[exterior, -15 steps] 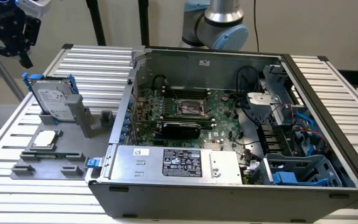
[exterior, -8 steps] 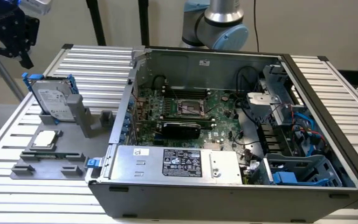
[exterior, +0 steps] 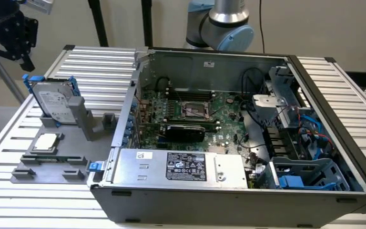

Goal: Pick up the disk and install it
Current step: 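Pick up the disk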

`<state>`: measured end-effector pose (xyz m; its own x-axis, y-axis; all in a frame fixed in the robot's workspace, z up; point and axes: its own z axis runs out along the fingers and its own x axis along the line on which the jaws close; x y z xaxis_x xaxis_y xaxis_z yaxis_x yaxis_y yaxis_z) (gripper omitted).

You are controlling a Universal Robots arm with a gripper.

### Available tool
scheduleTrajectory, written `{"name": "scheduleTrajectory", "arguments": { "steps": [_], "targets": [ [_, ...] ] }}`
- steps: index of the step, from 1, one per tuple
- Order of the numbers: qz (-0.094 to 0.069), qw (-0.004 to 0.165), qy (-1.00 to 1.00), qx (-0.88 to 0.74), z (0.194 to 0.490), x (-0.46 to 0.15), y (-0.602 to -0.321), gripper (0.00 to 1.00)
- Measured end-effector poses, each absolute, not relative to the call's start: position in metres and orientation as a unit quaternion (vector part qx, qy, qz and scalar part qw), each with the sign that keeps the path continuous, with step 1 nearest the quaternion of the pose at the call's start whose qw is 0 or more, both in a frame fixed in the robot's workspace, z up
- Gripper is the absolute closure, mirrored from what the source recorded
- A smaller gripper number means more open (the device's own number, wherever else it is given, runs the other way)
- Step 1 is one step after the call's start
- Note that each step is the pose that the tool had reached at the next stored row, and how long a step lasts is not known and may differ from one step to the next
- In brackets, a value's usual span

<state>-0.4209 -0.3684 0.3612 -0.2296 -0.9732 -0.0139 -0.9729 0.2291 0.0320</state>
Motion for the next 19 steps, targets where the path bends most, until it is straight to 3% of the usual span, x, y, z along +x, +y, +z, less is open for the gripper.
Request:
{"name": "scheduleTrajectory", "arguments": {
  "steps": [19],
  "targets": [
    [-0.008,-0.006,-0.737,0.676,0.354,-0.421,-0.357,1.0]
  ]
}}
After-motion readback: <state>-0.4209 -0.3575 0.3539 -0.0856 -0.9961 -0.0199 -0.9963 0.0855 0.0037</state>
